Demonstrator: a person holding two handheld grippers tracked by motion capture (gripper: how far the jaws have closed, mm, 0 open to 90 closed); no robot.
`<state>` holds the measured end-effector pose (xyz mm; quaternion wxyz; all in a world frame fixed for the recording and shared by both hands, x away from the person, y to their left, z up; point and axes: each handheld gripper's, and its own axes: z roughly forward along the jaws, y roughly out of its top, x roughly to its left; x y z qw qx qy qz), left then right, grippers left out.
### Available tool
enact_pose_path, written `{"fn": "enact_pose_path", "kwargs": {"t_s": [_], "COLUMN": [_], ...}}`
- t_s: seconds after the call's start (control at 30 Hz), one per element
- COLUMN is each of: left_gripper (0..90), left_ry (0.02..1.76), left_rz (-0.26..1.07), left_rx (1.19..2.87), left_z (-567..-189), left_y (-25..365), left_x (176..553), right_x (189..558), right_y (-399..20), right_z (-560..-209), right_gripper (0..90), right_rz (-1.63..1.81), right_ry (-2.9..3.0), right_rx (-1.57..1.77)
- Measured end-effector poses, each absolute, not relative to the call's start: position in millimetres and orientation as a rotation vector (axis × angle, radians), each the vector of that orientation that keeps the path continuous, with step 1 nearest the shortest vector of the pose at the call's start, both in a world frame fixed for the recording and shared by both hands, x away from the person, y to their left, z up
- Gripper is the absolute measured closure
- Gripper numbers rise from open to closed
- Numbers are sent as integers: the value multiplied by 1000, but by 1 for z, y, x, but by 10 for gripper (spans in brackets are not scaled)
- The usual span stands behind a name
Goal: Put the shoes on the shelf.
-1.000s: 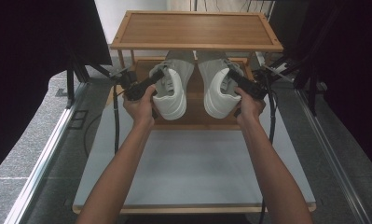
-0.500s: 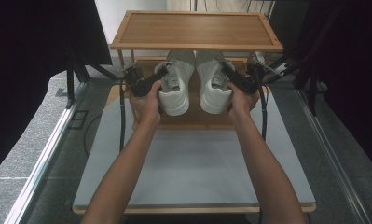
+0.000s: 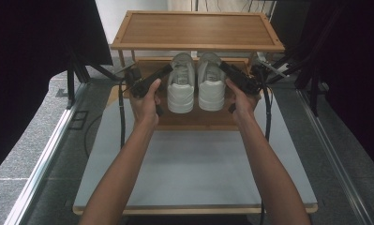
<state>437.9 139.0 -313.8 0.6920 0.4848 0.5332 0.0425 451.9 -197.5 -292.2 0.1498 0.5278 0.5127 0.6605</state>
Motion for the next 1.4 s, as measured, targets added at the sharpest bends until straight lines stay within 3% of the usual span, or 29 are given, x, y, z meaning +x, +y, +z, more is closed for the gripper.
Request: {"fn": "enact_pose_path", "kwargs": {"t_s": [0.13,0.17,0.2,0.23,0.27,0.33,0.5,0.77,1.0,1.2,1.4], "left_gripper": [542,587,616,665,697,770,878,897,900,900,900], "left_ry": [1174,1153,1153,1115,1115,1058,983,941,917,935,945], "left_rz": [121,137,137,144,144,173,189,186,202,117,150], "left_rx": [1121,1140,1140,1181,1181,1264,1370,1511,1504,1442,1466], "left_z": [-310,-308,-308,-307,-307,-305,-306,-315,-318,-317,-312], "left_y": [142,144,144,146,146,146,140,119,116,112,109], "left_x": [425,413,413,402,402,386,366,359,362,373,376], "right_x": [441,430,430,419,419,403,378,371,372,373,373], "right_y": [-202,-205,-205,-206,-206,-207,-204,-196,-194,-197,-198], "right_z": [-290,-289,-289,-290,-290,-292,-300,-309,-313,-316,-317], "right_gripper": [517,586,586,656,656,742,834,881,897,897,896], "right_rz": [1899,1902,1902,1890,1890,1863,1856,1745,1746,1795,1800], "right_ry": [1513,1571,1571,1607,1607,1650,1748,1841,1875,1866,1876], "right_rx": [1471,1389,1389,1327,1327,1271,1155,1078,1043,1067,1077]}}
